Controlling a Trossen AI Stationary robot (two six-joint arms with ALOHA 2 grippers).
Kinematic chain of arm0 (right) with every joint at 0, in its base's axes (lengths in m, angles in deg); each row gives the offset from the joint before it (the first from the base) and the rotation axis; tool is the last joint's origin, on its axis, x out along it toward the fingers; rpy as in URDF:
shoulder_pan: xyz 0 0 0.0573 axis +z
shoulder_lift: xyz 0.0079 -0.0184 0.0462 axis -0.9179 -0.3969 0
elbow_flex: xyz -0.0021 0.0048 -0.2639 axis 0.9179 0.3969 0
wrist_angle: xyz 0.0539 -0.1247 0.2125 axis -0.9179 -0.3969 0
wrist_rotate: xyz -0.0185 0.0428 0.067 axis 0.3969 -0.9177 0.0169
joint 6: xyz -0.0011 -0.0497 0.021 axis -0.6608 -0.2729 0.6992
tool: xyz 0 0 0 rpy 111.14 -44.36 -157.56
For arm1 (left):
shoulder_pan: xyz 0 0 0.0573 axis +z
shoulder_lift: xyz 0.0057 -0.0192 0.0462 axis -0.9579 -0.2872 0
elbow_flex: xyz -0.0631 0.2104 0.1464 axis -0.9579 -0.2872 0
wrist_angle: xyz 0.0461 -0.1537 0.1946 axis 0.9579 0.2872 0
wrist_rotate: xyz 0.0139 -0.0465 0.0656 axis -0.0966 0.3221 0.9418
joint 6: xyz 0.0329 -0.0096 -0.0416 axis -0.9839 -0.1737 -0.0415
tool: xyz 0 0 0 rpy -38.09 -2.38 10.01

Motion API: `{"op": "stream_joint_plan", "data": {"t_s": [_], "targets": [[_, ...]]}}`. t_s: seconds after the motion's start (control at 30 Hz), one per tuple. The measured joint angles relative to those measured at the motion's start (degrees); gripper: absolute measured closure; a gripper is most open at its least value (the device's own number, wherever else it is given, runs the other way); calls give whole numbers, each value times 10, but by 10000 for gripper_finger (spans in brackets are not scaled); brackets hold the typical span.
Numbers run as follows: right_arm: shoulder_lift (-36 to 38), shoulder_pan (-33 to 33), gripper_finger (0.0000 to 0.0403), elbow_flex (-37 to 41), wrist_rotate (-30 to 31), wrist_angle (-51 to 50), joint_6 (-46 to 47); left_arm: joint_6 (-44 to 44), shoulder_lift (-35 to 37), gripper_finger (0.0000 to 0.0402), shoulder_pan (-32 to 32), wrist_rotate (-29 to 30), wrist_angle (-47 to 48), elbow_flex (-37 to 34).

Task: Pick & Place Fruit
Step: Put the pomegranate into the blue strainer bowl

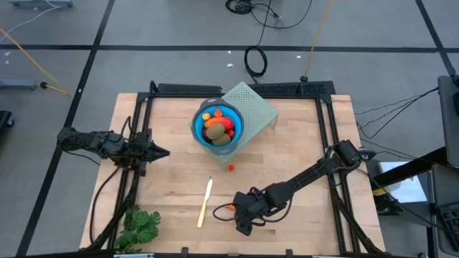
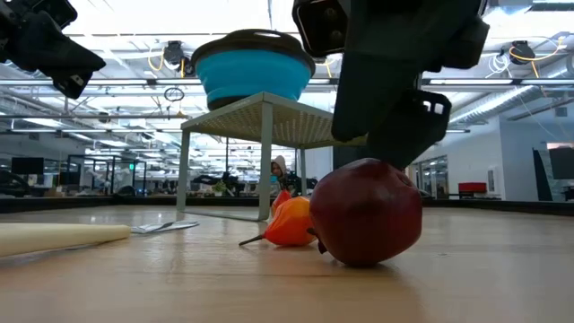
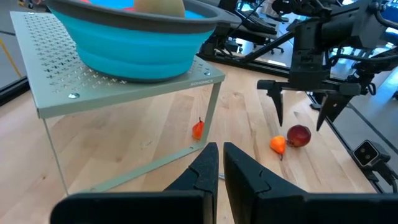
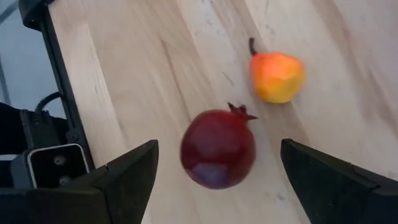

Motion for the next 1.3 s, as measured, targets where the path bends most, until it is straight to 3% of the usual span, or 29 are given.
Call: {"op": "stream_joint_plan", "data": {"t_s": [0.57, 0.77, 1.3], "targets": [[-5, 3, 71, 0, 10, -2, -29, -6, 0, 378, 0, 6, 0, 0], [-33, 3, 71, -1, -20, 15, -34, -6, 0, 378, 0, 6, 0, 0], [-43, 2, 71, -1, 27, 20, -41, -2, 0, 378, 0, 5, 0, 0]]}}
